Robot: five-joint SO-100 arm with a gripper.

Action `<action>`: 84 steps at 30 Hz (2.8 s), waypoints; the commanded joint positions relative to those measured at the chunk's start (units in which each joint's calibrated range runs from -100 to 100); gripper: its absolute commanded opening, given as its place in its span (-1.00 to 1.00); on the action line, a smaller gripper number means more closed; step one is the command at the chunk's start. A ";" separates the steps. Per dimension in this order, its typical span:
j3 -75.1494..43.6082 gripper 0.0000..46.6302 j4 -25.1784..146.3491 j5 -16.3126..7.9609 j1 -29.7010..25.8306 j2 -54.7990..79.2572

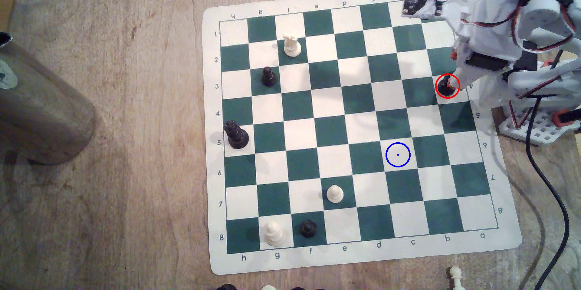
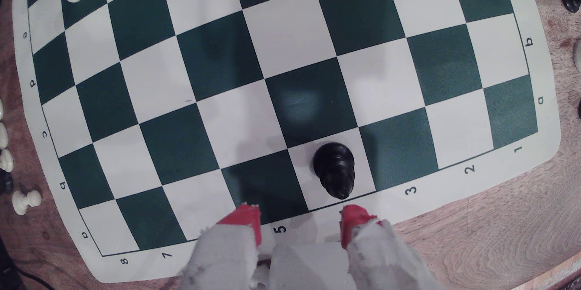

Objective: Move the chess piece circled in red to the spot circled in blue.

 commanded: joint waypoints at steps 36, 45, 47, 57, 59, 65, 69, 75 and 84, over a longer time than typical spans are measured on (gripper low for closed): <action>10.27 -0.56 -13.31 3.57 8.22 13.66; 11.45 -0.59 -14.95 3.61 8.06 15.70; 11.54 -0.59 -15.20 3.61 7.98 16.04; 12.09 -0.65 -16.51 3.61 7.67 17.82; 12.18 -0.75 -16.26 3.61 7.28 18.58; 12.18 -0.94 -16.10 3.57 6.42 19.35; 12.00 -0.99 -15.85 3.52 6.42 19.09; 10.09 -0.99 -14.54 3.57 6.42 17.57; -1.60 -0.99 -5.04 3.37 5.01 12.39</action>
